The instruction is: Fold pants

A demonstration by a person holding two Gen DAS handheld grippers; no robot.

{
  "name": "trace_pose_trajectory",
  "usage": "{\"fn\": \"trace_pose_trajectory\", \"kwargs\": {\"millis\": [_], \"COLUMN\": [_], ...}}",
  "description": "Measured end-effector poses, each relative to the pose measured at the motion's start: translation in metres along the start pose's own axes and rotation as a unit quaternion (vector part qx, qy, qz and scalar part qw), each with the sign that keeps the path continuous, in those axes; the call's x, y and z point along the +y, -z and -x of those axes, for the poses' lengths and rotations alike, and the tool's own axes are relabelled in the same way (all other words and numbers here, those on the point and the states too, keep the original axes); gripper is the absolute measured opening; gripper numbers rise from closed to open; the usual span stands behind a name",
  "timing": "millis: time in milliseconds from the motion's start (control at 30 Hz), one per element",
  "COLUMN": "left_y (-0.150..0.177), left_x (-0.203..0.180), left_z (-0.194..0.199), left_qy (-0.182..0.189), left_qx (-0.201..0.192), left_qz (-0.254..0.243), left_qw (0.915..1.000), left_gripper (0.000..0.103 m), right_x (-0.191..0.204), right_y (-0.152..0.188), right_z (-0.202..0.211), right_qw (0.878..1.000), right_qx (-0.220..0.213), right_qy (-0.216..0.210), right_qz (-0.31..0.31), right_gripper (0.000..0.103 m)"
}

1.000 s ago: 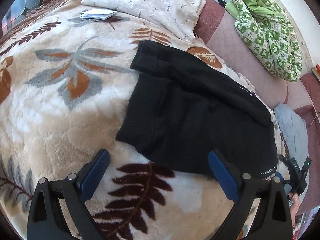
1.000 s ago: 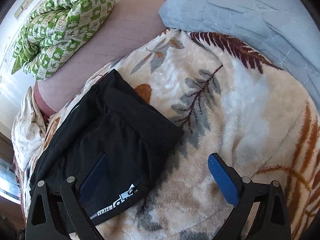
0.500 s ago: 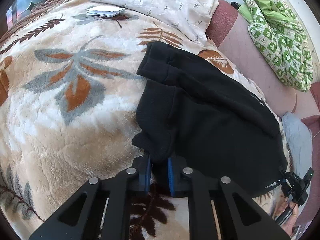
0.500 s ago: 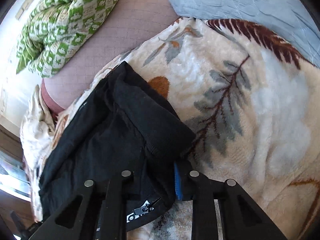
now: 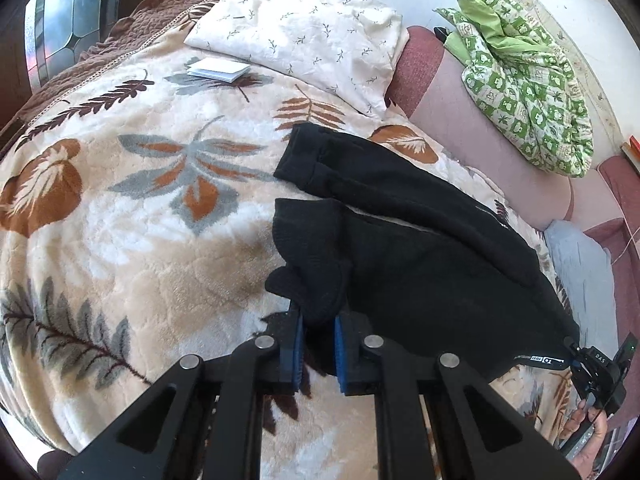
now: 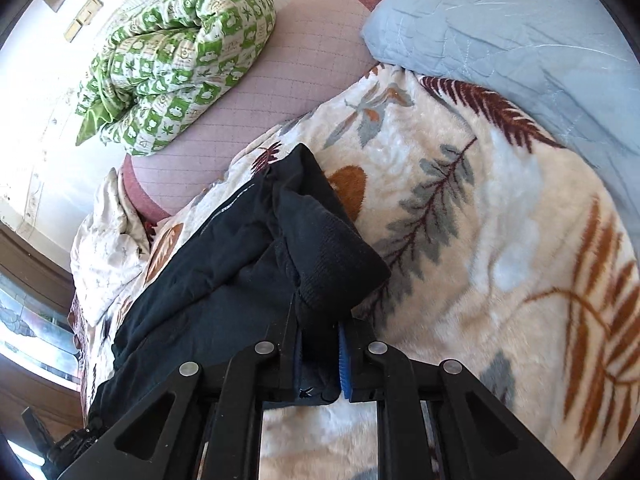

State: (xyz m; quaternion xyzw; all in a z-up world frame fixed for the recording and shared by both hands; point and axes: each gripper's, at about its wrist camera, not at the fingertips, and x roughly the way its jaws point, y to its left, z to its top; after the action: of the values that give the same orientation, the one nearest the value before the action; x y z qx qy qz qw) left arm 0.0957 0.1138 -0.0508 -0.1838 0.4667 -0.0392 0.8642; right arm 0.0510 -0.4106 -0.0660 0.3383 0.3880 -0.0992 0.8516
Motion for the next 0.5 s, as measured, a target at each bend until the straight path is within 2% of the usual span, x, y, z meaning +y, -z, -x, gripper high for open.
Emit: {"fn": "trace_pose_trajectory", "kwargs": {"millis": [267,500], "left_y": [0.028,0.061], "left_x": [0.026,0.028], "left_z": [0.018,0.023], "left_qy": [0.004,-0.013], "left_qx": [0.017,0.029], "left_qz": [0.029,0.011], "left_qw": [0.9994,0.9994], "left_gripper": [0.012,0.012], "right_x": [-0.023,-0.055], "right_y": [0.027,0.056], "right_z": [0.042,0.058], "right_qw": [1.0,0.999], "right_qx": [0.006,0.022], "right_qy": [-0.008,-0.006], "right_qz": [-0.016,-0.039], "right_gripper": [0.013,0.013]}}
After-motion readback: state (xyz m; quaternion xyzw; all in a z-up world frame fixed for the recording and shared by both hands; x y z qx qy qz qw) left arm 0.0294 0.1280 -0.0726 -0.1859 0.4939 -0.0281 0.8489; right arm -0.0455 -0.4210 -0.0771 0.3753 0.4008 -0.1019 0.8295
